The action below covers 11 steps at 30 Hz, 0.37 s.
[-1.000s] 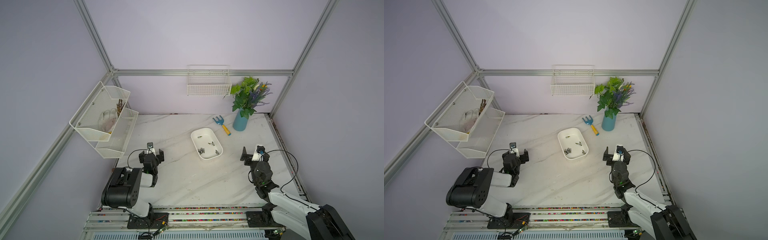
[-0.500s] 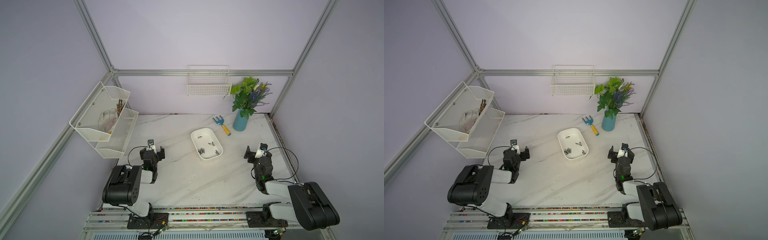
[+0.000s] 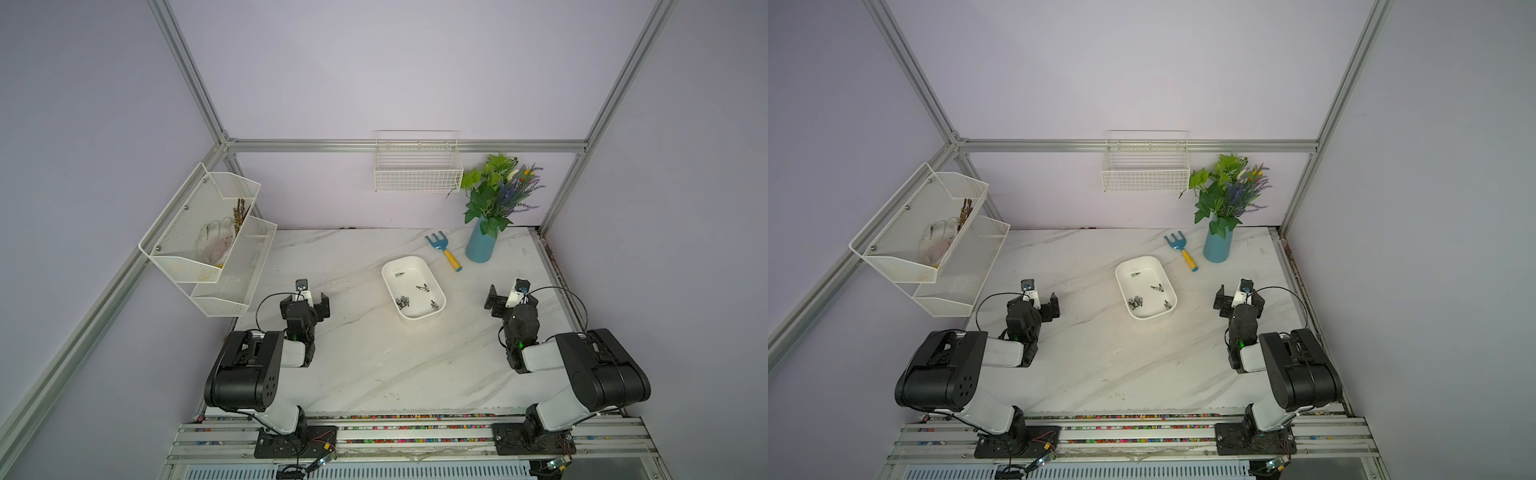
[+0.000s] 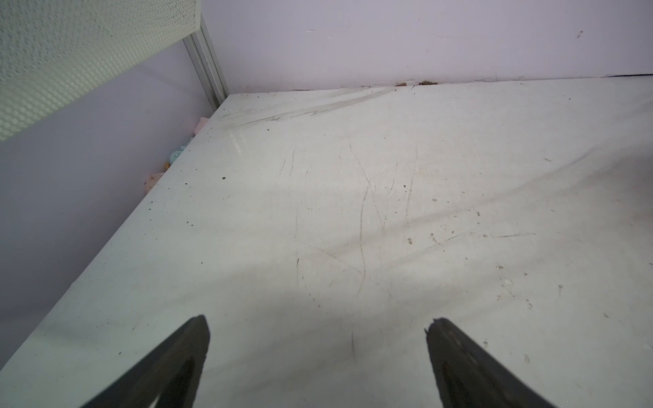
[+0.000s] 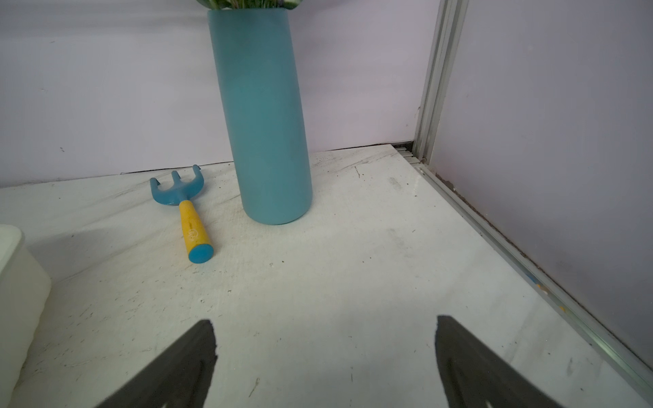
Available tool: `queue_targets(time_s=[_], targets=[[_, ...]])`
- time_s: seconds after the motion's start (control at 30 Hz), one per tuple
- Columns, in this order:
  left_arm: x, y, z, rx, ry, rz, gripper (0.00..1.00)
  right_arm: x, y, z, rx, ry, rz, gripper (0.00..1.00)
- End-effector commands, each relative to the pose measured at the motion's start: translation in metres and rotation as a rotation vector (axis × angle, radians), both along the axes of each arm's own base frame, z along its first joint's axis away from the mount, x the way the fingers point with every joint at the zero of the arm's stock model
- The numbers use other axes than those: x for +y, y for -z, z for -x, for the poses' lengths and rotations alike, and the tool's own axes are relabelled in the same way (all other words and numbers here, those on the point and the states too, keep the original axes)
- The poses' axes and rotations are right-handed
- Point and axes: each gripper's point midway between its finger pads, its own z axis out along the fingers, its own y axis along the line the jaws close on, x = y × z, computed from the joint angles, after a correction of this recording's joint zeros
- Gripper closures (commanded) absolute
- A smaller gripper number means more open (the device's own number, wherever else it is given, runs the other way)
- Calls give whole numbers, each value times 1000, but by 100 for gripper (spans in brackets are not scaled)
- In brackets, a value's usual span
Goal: Put the bit on the desktop into the storage box
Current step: Reset both arms
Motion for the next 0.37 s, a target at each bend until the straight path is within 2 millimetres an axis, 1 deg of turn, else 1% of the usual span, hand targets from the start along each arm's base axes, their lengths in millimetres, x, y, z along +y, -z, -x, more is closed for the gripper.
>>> queue_targets(time_s=[0.0,0.33], targets=[[2,-19,-7,-61,-5,11,0,-1,-6,-2,-26,5,-9,0],[1,-21,-6,-74,-2,9,0,-1,-6,-2,-30,4,-8,0]])
